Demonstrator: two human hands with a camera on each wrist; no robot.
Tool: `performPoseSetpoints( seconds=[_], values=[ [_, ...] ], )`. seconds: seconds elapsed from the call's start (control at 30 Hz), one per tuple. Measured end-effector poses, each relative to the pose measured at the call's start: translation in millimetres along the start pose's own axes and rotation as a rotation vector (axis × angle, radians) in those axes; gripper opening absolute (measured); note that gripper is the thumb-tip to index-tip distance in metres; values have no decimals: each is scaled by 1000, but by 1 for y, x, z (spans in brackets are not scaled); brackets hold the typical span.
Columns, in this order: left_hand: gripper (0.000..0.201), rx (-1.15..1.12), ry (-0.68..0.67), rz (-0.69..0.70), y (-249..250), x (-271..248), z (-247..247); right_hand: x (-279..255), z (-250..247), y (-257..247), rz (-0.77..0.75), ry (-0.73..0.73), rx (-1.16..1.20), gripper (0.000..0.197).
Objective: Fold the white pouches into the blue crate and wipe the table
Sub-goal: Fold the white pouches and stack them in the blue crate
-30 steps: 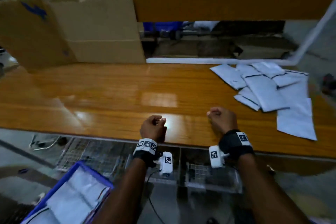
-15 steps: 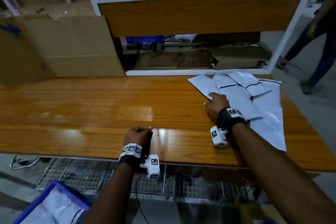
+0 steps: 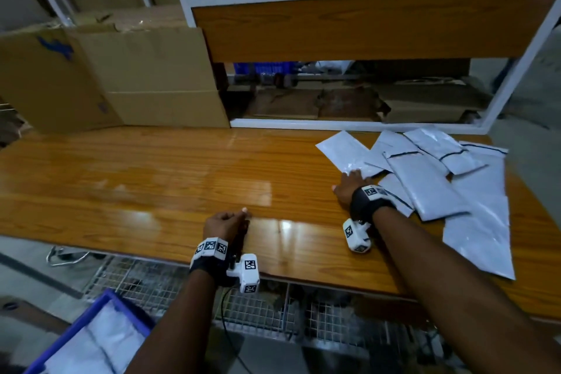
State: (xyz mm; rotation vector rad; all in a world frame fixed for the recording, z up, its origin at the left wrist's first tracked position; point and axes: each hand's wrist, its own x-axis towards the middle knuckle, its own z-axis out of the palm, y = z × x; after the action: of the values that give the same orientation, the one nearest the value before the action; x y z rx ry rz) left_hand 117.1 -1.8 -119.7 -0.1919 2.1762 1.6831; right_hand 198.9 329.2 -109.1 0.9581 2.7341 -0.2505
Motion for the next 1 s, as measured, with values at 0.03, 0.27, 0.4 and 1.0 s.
performPoseSetpoints(
  seconds=[0.03,0.27,0.4,1.0],
  values=[
    [40,-39,-5,-27,-3,4,-2,-5,1,-11,-15,-17,-9,67],
    [43,-86,-36,-56,-3,8,-7,-51,20,-87,-271,-34,45,55],
    [32,-166,-32,-42,0,1,-8,-59,15,-98,-327,6,161,45],
    [65,468,-136,196,18,-8,12,-125,39,-87,-311,55,357,42]
  ],
)
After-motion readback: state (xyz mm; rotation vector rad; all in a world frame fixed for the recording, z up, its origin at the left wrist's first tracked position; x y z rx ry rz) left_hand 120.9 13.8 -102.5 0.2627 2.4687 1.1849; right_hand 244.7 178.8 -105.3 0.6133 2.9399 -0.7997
